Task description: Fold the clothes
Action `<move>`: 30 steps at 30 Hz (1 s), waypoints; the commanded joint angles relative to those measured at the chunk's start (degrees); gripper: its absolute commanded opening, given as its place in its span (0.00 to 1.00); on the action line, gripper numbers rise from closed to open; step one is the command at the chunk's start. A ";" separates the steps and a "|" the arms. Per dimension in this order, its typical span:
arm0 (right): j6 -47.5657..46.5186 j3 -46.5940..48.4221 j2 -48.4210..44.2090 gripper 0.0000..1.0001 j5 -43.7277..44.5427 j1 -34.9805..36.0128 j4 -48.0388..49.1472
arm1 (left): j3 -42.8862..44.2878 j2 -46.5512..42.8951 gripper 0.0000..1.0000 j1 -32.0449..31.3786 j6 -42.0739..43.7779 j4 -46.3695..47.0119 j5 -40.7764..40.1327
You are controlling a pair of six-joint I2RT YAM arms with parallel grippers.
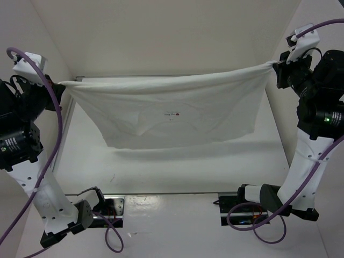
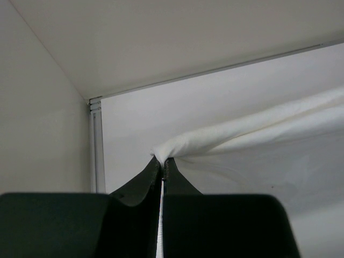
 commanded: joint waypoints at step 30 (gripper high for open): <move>-6.45 13.40 1.34 0.00 -6.74 -0.01 -10.12 | 9.97 -1.37 0.00 0.66 -1.05 1.92 -0.48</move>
